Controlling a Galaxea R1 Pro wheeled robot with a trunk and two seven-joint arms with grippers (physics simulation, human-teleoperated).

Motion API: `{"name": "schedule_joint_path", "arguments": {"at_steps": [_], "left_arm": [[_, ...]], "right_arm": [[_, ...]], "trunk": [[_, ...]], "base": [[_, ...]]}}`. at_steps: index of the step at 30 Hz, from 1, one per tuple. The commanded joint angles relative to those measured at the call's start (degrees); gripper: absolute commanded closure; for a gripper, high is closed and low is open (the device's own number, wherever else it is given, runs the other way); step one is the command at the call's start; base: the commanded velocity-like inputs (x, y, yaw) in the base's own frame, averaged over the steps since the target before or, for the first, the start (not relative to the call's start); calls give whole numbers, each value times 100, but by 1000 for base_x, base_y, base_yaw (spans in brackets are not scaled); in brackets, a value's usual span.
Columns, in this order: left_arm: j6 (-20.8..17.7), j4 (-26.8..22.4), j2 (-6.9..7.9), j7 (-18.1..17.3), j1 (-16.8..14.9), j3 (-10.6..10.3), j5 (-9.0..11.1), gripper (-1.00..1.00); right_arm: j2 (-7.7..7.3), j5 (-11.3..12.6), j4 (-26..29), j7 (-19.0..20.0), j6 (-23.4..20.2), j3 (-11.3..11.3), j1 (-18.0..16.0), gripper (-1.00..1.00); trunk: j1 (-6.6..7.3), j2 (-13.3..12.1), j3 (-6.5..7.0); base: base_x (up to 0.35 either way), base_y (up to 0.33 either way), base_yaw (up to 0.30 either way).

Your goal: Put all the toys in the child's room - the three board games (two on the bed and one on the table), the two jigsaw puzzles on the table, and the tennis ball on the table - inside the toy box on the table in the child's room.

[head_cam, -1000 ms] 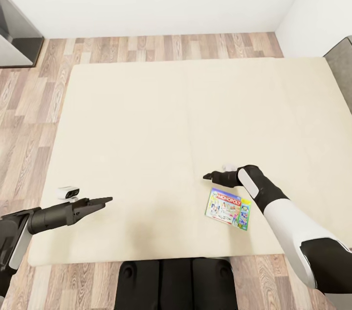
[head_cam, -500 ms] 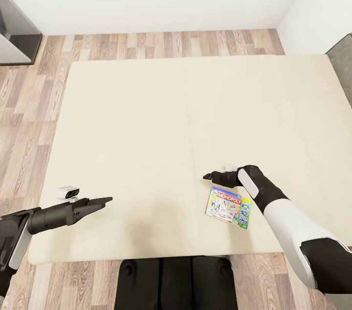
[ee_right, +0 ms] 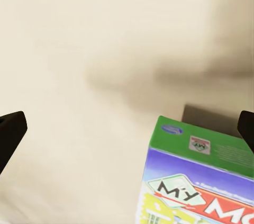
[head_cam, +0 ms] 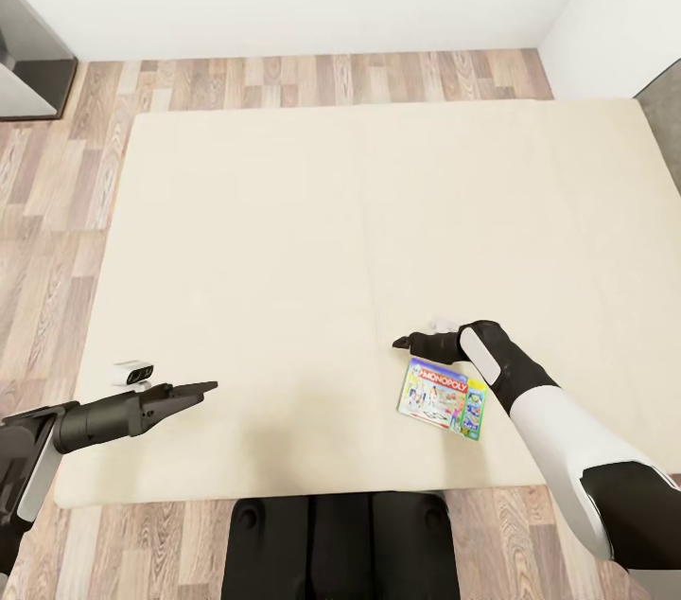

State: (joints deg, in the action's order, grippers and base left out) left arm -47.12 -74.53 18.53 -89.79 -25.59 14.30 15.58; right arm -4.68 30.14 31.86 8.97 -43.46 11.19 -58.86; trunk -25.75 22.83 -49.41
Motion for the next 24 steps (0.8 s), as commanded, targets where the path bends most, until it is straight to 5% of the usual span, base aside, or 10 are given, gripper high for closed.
{"name": "schedule_joint_path", "arguments": {"at_steps": [1,24], "left_arm": [[-61,-1,1,-21,-2,-2,-2,-100],[-61,0,1,-21,-1,2,-2,-100]], "right_arm": [[-6,-34,4,34,-13,20,-3,-100],[11,-24,4,50,-422,-3,-2,-100]], "trunk": [[-3,9,-8],[-3,9,-12]], "base": [[0,0,0],[0,0,0]]}}
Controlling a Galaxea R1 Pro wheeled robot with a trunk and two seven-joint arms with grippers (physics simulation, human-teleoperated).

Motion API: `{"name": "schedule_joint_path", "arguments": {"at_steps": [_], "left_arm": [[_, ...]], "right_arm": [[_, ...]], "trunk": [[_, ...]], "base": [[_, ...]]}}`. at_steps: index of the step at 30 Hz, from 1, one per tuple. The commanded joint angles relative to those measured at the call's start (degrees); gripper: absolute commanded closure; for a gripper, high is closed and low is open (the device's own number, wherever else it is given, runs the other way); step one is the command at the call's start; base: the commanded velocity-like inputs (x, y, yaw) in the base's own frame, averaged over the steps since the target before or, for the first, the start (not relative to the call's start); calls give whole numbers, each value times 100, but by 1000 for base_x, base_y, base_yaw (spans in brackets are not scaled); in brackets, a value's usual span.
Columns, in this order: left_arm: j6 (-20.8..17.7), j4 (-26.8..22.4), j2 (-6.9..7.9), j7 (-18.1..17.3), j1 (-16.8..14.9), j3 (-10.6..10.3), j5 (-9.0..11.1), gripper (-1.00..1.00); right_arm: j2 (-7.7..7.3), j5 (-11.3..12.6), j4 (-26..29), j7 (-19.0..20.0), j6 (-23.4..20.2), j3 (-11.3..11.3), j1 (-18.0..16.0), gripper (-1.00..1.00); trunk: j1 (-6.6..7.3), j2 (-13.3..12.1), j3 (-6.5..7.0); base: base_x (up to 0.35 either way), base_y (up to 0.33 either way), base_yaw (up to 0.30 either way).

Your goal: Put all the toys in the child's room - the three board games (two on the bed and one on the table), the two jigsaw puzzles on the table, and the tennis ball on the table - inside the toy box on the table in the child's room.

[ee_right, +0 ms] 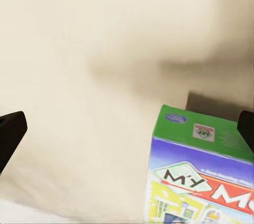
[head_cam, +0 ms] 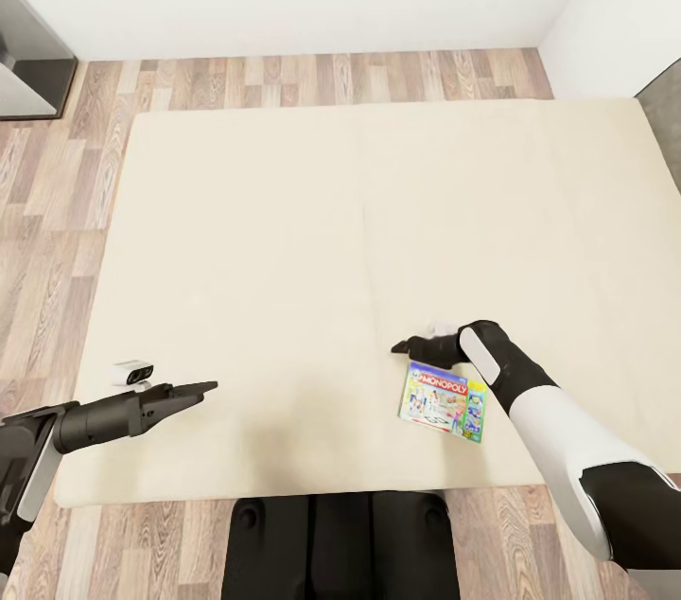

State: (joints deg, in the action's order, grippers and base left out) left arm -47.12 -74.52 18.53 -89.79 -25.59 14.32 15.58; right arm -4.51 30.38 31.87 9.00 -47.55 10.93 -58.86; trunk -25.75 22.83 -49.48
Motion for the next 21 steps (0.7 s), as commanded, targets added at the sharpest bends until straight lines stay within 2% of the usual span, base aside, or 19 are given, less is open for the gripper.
{"name": "schedule_joint_path", "arguments": {"at_steps": [1,21], "left_arm": [[-61,-2,1,-21,-2,-3,-3,-100],[-61,-2,1,-21,0,0,-3,-100]], "right_arm": [[-6,-48,4,46,-43,23,-3,-100],[-6,-43,8,41,-97,23,-3,-100]], "trunk": [[-3,9,-6],[-3,9,-6]], "base": [[0,0,0],[0,0,0]]}}
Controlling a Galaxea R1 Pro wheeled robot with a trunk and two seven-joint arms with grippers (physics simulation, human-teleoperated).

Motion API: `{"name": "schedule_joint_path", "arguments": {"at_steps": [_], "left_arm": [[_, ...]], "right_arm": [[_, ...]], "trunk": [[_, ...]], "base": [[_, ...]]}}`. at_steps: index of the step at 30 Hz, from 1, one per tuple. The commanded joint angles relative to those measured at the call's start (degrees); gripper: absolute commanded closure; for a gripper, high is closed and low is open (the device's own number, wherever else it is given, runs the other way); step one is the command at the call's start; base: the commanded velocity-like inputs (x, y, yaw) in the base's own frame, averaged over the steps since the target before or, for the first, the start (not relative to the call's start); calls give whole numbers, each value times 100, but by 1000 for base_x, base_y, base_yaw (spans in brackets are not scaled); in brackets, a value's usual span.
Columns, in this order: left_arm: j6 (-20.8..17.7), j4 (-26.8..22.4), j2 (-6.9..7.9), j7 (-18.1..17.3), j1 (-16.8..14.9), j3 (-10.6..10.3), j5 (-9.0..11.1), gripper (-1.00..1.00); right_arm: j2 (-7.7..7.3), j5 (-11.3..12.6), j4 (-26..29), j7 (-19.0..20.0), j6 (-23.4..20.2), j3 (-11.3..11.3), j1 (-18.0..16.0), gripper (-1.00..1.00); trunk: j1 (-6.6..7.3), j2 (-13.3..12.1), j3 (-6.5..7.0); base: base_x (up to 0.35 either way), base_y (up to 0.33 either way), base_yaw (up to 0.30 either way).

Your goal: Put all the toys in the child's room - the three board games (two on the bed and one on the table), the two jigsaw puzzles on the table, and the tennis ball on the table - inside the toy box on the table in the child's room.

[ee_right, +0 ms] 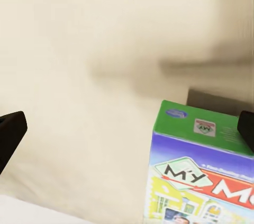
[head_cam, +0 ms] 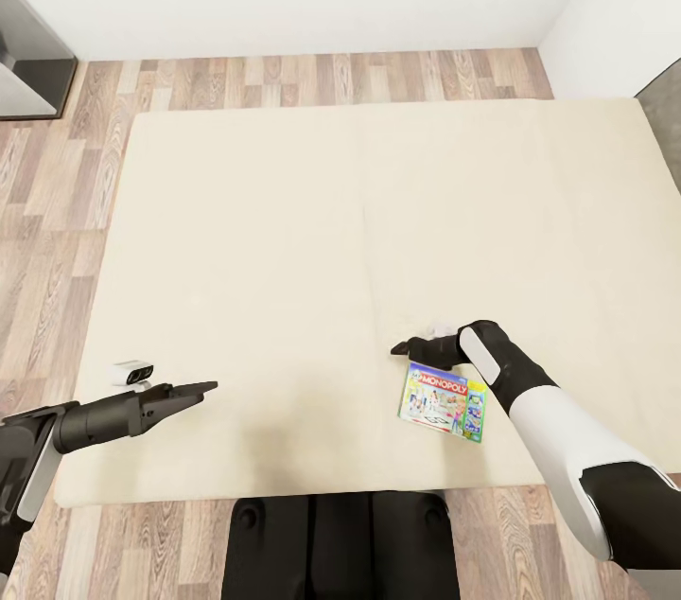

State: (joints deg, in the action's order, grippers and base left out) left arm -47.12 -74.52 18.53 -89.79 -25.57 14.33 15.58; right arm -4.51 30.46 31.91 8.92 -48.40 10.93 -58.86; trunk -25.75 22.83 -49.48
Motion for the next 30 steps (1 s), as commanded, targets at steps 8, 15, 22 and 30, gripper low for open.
{"name": "schedule_joint_path", "arguments": {"at_steps": [8,15,22,30], "left_arm": [[-61,-2,1,-21,-2,0,-3,-100],[-61,-2,1,-21,-3,0,-3,-100],[-61,-2,1,-21,-1,0,-3,-100],[-61,-2,1,-21,0,0,-3,-100]], "right_arm": [[-8,-64,15,36,64,23,-3,-100],[-6,-61,9,31,314,23,-3,-100],[-6,-53,-2,31,389,30,-3,-100],[23,-57,-258,31,414,40,-3,-100]], "trunk": [[-3,9,-6],[-3,9,-6],[-3,9,-6],[-3,9,-6]], "base": [[0,0,0],[0,0,0],[0,0,0],[0,0,0]]}}
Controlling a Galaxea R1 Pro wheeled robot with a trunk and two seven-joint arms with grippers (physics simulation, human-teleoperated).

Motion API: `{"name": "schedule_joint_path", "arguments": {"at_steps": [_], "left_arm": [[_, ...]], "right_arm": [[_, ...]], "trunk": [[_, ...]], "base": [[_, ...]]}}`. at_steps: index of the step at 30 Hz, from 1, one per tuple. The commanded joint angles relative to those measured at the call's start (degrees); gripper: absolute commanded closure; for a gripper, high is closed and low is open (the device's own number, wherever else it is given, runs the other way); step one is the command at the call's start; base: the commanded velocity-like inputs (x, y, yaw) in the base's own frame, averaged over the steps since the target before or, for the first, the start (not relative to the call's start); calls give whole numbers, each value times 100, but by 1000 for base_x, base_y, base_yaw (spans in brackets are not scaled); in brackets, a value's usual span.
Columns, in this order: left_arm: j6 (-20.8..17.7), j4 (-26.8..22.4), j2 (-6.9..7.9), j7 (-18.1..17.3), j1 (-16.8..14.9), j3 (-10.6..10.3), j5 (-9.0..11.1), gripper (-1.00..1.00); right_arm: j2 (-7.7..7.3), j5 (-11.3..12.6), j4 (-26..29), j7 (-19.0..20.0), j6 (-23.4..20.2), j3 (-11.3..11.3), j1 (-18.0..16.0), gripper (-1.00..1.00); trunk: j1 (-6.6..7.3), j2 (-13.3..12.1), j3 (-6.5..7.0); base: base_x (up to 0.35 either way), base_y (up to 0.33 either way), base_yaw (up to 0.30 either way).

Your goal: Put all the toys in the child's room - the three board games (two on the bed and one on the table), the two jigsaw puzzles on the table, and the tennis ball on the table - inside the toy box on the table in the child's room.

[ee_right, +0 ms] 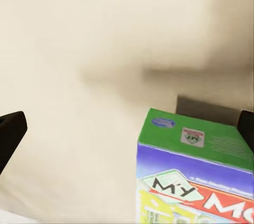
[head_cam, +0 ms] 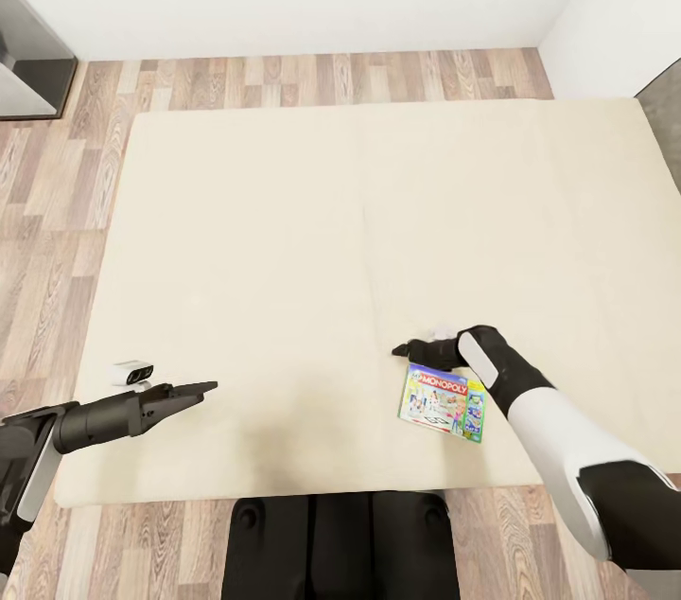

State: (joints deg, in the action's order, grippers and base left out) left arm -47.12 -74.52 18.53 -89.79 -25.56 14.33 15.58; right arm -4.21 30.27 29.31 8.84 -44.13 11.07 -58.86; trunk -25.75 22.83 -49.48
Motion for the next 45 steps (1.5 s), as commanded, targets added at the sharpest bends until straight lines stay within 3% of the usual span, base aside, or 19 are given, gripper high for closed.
{"name": "schedule_joint_path", "arguments": {"at_steps": [1,17,24,45], "left_arm": [[-61,-2,1,-21,-1,0,-2,-100],[-61,-2,1,-21,-1,0,-2,-100],[-61,-2,1,-21,-1,0,-2,-100],[-61,-2,1,-21,15,5,-2,-100]], "right_arm": [[0,-38,-20,39,-13,26,-3,-100],[84,-30,-144,57,-271,10,-3,-100],[199,-37,-143,56,-365,23,-3,-100],[219,-31,-144,50,-486,19,-3,-100]], "trunk": [[-3,9,-6],[-3,9,-6],[-3,9,-6],[-3,9,-6]], "base": [[0,0,0],[0,0,0],[0,0,0],[0,0,0]]}}
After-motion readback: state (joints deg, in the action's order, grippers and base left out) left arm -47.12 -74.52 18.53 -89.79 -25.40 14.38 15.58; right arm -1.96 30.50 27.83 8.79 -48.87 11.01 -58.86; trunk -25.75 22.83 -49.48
